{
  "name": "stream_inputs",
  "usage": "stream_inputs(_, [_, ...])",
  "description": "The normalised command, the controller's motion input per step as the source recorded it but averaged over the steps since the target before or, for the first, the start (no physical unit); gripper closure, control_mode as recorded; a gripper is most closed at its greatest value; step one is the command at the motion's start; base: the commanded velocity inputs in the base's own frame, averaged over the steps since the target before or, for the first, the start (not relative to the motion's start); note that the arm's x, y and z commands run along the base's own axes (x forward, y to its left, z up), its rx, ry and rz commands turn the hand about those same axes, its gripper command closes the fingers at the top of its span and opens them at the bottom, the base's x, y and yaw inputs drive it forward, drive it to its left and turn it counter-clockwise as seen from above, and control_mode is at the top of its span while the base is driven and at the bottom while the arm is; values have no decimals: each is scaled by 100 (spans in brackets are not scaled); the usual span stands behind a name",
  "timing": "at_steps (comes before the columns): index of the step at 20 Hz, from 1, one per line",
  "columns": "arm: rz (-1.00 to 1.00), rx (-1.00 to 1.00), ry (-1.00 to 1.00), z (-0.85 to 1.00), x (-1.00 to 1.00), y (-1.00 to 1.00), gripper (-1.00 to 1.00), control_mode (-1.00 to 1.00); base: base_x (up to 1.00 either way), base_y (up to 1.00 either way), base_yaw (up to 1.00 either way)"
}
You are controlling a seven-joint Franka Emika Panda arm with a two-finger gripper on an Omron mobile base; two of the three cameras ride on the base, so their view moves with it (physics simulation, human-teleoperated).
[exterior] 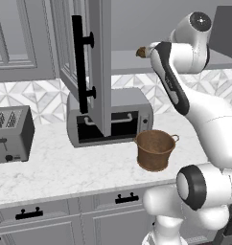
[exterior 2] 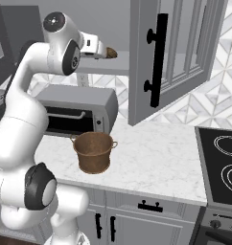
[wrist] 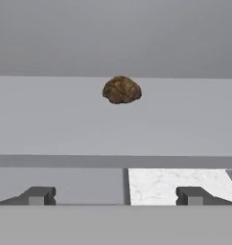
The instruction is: Open the cabinet, pick up the bread from the cabinet and place it in the basket. Then move the basket to the dining counter.
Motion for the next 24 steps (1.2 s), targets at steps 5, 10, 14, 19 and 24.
stream_inputs(5, [0, 0, 0, -1, 28, -1, -100, -100, 0, 0, 0])
stream_inputs(10, [0, 0, 0, -12, 26, -1, -100, -100, 0, 0, 0])
stream_inputs(14, [0, 0, 0, -15, 33, 0, -100, -100, 0, 0, 0])
stream_inputs(19, [0, 0, 0, -5, 39, -1, -100, -100, 0, 0, 0])
stream_inputs(24, [0, 0, 0, -1, 26, -2, -100, -100, 0, 0, 0])
